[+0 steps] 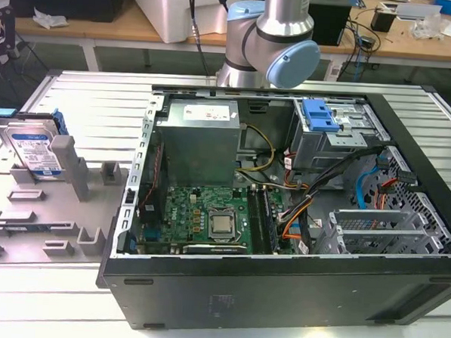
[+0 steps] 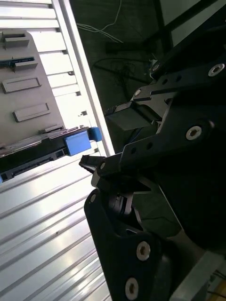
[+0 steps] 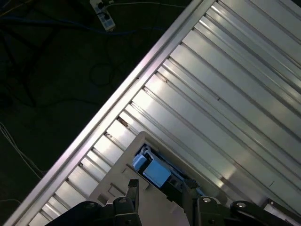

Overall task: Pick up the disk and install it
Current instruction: 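Pick up the disk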

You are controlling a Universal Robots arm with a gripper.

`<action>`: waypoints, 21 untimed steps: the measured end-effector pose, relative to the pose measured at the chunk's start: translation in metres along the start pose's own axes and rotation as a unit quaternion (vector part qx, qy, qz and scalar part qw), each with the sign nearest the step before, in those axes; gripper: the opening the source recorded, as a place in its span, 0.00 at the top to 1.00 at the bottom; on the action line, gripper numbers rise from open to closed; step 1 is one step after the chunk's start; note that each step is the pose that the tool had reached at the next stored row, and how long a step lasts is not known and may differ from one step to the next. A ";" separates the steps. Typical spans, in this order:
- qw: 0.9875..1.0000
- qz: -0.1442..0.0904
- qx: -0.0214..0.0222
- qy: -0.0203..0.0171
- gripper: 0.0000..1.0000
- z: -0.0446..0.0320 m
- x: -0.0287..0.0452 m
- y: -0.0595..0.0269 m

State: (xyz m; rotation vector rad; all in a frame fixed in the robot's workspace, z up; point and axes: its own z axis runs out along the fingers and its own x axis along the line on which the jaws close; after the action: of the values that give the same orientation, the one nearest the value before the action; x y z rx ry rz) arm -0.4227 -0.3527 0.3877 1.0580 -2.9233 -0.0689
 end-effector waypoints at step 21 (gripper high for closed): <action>0.984 -0.180 0.003 0.009 0.50 0.0002 -0.0001 -0.0002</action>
State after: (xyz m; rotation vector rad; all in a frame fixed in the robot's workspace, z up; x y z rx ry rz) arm -0.4225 -0.3527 0.3875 1.5654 -2.6778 -0.0586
